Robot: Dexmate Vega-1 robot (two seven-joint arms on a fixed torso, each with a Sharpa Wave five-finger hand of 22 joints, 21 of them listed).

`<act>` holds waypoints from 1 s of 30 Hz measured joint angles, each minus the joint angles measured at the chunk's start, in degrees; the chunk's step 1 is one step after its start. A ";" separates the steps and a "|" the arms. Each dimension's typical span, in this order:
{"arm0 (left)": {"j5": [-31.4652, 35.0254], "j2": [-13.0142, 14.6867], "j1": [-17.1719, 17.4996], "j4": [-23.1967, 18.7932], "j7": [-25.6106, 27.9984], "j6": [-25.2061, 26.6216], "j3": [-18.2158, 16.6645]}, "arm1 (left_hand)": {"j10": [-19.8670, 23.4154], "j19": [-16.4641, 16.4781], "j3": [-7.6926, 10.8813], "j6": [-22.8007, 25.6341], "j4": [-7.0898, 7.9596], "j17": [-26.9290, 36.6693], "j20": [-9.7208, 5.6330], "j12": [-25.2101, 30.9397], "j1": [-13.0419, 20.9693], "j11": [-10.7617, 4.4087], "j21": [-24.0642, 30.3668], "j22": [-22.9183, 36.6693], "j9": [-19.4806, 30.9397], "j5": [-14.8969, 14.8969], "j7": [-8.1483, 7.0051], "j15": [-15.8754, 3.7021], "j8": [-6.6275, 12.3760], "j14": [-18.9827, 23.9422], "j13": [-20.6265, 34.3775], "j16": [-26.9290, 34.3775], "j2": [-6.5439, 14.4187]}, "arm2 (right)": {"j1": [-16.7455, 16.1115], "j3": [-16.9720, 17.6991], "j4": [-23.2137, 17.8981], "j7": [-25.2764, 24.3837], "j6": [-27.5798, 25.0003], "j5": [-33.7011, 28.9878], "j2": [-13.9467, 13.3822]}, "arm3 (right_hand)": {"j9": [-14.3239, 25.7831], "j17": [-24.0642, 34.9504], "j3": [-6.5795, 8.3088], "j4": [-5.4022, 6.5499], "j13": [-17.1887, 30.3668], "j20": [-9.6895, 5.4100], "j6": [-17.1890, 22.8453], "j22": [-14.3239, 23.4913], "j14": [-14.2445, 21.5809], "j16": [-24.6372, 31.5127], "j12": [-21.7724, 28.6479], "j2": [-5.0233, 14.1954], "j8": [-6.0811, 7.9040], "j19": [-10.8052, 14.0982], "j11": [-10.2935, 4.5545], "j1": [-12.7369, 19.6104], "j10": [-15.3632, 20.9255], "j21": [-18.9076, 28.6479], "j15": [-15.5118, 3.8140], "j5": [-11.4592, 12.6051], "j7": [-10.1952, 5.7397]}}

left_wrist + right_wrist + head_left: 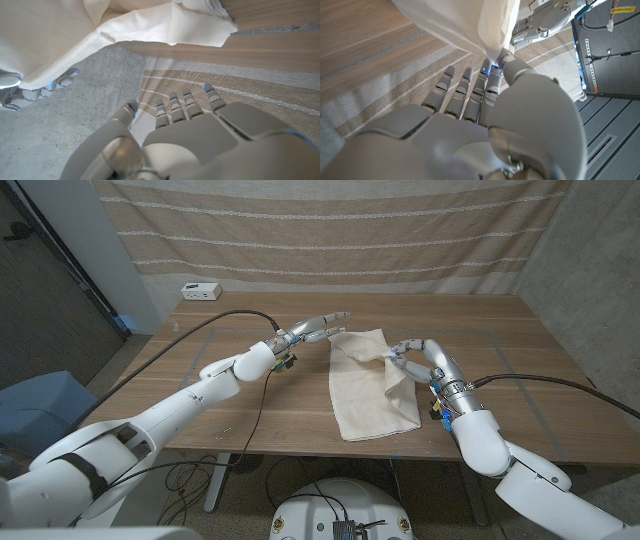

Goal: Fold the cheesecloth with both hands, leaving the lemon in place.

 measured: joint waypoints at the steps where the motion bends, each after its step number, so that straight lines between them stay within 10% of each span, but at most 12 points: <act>1: 0.00 0.01 0.03 0.00 0.01 -0.05 -0.05 | 0.00 0.00 0.00 -0.01 0.00 0.00 0.00 0.00 0.01 0.00 0.00 0.00 0.00 0.00 -0.01 0.00 0.00 0.00 0.00 0.00 0.01 | 0.05 0.14 -0.09 0.68 0.25 0.39 -0.12 | 0.00 0.00 0.20 0.00 0.03 0.00 0.00 0.00 -0.10 -0.27 0.00 0.00 0.00 0.00 0.00 0.00 0.00 0.00 -0.09 0.18 0.00; 30: -0.06 -0.37 -0.62 2.50 0.56 -2.67 -0.55 | -0.19 0.01 -0.22 -0.68 -0.22 0.00 0.00 0.41 0.01 -0.19 0.01 0.00 0.01 0.00 -0.29 0.15 0.22 -0.14 0.01 0.00 0.01 | 4.20 0.18 -4.68 18.65 1.11 4.93 -8.82 | 1.60 0.53 3.05 -0.11 0.80 0.31 0.00 0.00 -3.90 -0.37 0.00 -1.20 1.19 -0.30 1.43 -1.83 -2.66 0.01 0.19 3.79 0.00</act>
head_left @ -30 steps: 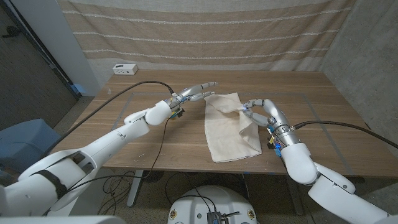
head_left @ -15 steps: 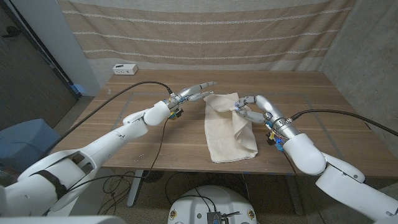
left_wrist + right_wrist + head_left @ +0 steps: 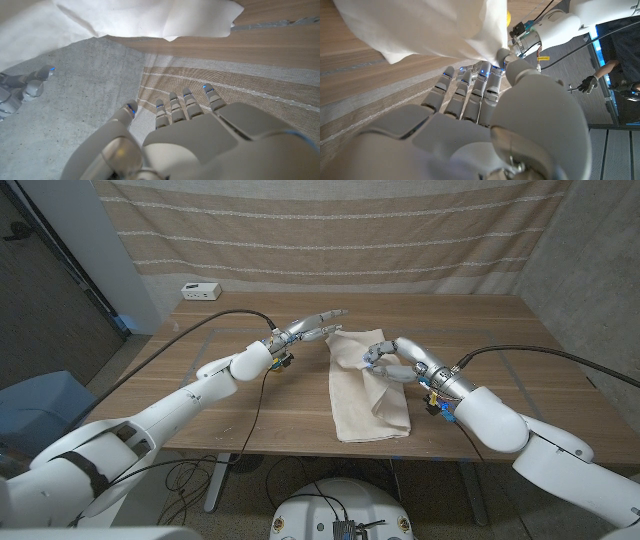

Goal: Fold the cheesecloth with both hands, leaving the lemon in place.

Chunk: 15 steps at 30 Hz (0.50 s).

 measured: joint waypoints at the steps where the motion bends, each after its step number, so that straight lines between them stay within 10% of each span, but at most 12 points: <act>1: 0.00 0.00 0.00 0.01 0.01 -0.02 0.00 | 0.00 0.00 0.00 0.00 0.00 0.00 0.00 0.00 0.00 0.00 0.00 0.00 0.00 0.00 0.00 0.00 0.00 0.00 0.00 0.00 0.00 | 0.07 -0.10 -0.01 0.08 -0.04 -0.02 0.00 | 0.00 0.00 0.02 0.02 0.00 0.00 0.00 0.00 0.00 0.00 0.00 -0.07 0.02 0.00 0.00 -0.07 0.00 0.00 0.00 0.00 0.00; 12: -0.03 0.04 0.00 0.17 0.14 -0.29 -0.11 | -0.24 0.00 0.24 0.01 -0.24 0.00 0.00 0.00 0.00 0.25 0.01 0.00 0.00 0.00 0.00 -0.01 0.22 0.01 0.00 0.00 0.00 | 5.36 -5.65 -0.35 7.17 -5.18 1.01 -0.85 | 0.73 0.88 3.13 0.91 -1.19 3.10 -1.16 0.14 -5.31 -0.33 -1.62 -1.14 2.36 -6.46 4.12 -4.08 -4.53 -1.63 1.47 -3.92 1.16; 15: -0.04 0.10 0.10 0.12 0.14 -0.29 -0.14 | -0.24 0.00 0.24 0.01 -0.24 0.00 0.00 0.00 0.00 0.25 0.01 0.00 0.00 0.00 0.00 -0.01 0.22 0.01 0.00 0.00 0.00 | 8.17 -7.40 -0.05 11.19 -6.92 3.21 -1.60 | 2.61 2.51 0.15 4.61 -1.48 4.76 -6.71 0.40 -10.04 -0.33 -3.89 -1.12 -0.34 -11.58 6.66 -13.98 -10.16 -1.63 4.68 -7.30 4.50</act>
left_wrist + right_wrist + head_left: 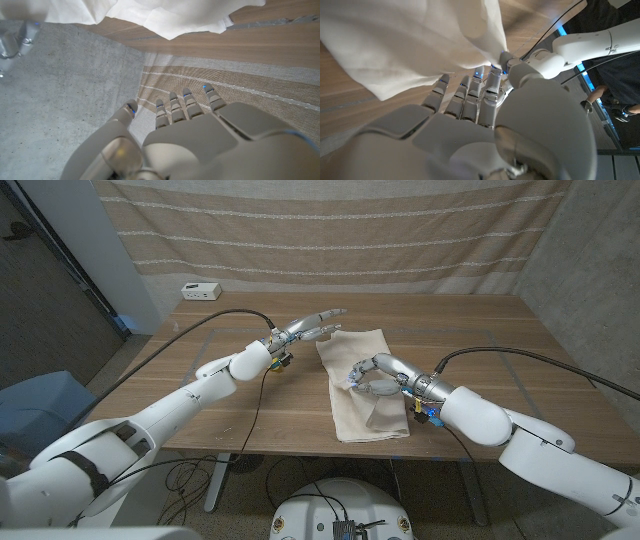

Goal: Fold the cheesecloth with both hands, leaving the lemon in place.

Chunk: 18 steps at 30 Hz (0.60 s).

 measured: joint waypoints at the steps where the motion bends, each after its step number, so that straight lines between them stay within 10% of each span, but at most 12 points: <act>1: 0.00 0.05 0.07 -0.09 0.00 0.00 -0.02 | 0.00 0.00 0.00 0.00 0.00 0.00 0.00 0.00 0.00 0.00 0.01 0.00 0.00 0.00 0.00 0.00 0.00 0.00 0.00 0.00 0.00 | 1.15 -0.58 0.34 2.20 -0.66 1.42 -0.30 | -0.82 0.54 -1.91 1.25 0.04 0.50 -3.14 0.11 -1.77 0.21 -0.78 -0.93 -1.53 -1.96 0.92 -3.84 -1.99 0.00 0.98 -0.61 0.33; 5: 0.00 0.16 0.24 -0.50 0.00 0.00 -0.10 | 0.00 0.00 0.00 0.00 0.00 0.00 0.00 0.23 0.00 0.00 0.03 0.00 0.00 0.00 0.00 0.00 0.00 0.00 0.00 0.00 0.00 | 4.49 -2.07 1.46 7.68 -1.60 5.19 -1.57 | -2.95 1.48 -9.67 5.55 0.41 1.19 -6.81 0.27 -5.01 0.46 -1.93 -5.76 -3.74 -6.91 2.54 -17.11 -5.83 0.00 3.25 -0.36 0.57; 8: 0.00 0.29 0.41 -0.89 0.00 0.02 -0.17 | 0.02 0.00 0.00 0.00 0.00 0.00 0.00 0.26 0.00 -0.02 0.03 0.00 0.00 0.00 0.00 -0.01 0.00 0.01 0.00 0.00 0.00 | 5.94 -2.64 1.89 10.24 -1.82 7.30 -2.48 | -3.79 1.49 -12.45 6.73 0.42 1.28 -4.64 0.27 -5.20 0.89 -1.93 -7.92 -3.45 -7.98 2.45 -21.30 -5.92 0.30 3.44 0.28 0.09; 12: 0.06 0.43 0.65 -1.36 0.00 0.28 -0.29 | 0.02 0.00 0.00 -0.31 0.00 0.00 0.00 0.26 0.00 -0.02 0.03 0.00 0.00 0.00 -0.31 -0.01 0.00 0.01 0.00 0.00 0.00 | 7.07 -2.77 2.21 11.85 -1.59 10.48 -4.08 | -4.24 1.46 -12.89 7.13 0.38 1.29 -4.58 0.27 -5.19 1.11 -1.92 -8.11 -3.45 -7.97 2.46 -22.06 -5.47 0.40 3.44 0.93 0.19; 18: 0.10 0.85 1.25 -2.42 -0.02 0.80 -0.56 | 0.02 0.00 0.00 -0.63 0.00 0.00 0.00 0.26 0.00 -0.02 0.03 0.00 0.00 0.00 0.00 -0.01 0.00 0.02 0.00 0.00 0.00 | 4.48 -0.57 3.35 7.83 2.19 12.86 -4.88 | -5.27 0.81 -10.02 3.20 -0.17 0.99 -11.65 0.11 -4.20 1.59 -2.82 -2.61 -6.86 -4.67 2.55 -16.57 -7.08 1.93 2.90 1.71 0.20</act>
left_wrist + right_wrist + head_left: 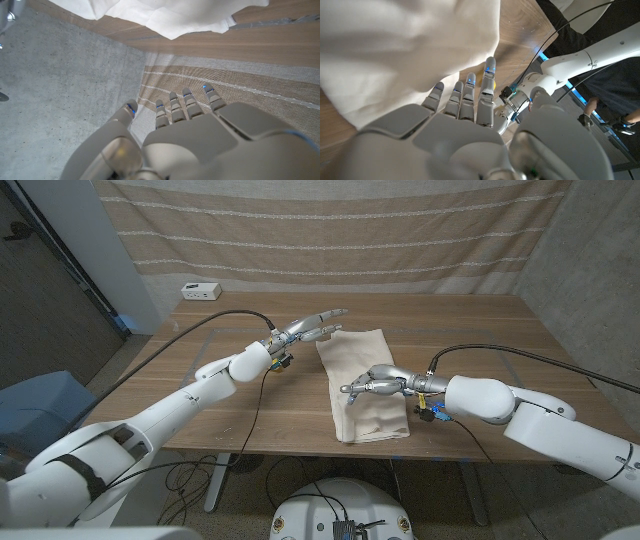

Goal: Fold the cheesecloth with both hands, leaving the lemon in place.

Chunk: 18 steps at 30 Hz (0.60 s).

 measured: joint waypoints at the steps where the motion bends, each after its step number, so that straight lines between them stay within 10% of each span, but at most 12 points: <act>1: 0.00 0.05 0.08 -0.11 0.00 0.00 -0.04 | 0.00 0.00 0.00 0.00 0.00 0.00 0.00 0.00 0.00 0.00 0.00 0.00 0.00 0.00 0.00 0.00 0.00 0.00 0.00 0.00 0.00 | 0.00 0.00 0.00 -1.01 0.94 0.27 0.00 | -0.18 -0.04 0.17 -0.63 -0.08 0.00 -2.37 -0.01 0.20 0.08 -0.46 0.54 -1.16 0.61 -0.07 0.54 -0.92 0.32 -0.20 -0.27 -0.77; 7: -0.04 0.77 0.98 -1.57 -0.18 0.77 -0.56 | 0.00 0.00 -0.22 0.00 -0.22 0.00 0.00 0.00 0.00 0.00 0.00 0.00 0.00 0.00 0.00 0.00 0.00 0.00 0.00 0.00 0.00 | -4.39 2.66 3.55 -8.16 9.65 1.26 2.04 | -1.02 -0.58 -0.04 -3.18 -0.90 -0.32 -15.97 -0.29 1.41 0.90 -2.95 2.54 -8.21 5.57 -0.62 1.19 -4.68 1.49 -1.41 -1.57 -6.33; 18: 1.68 2.50 4.43 -7.26 2.34 6.64 -2.48 | 0.28 1.33 0.52 1.01 -2.98 0.00 -0.44 0.40 1.85 -0.85 0.42 0.00 -0.05 0.28 0.31 -0.77 0.70 1.22 -0.19 0.31 0.00 | -9.02 5.55 9.42 -16.18 20.73 0.32 7.94 | -1.02 -1.11 0.18 -4.38 -1.16 -1.35 -17.79 -0.29 1.91 0.92 -3.43 3.15 -8.91 7.59 -0.82 1.79 -4.87 1.93 -1.92 -1.90 -6.64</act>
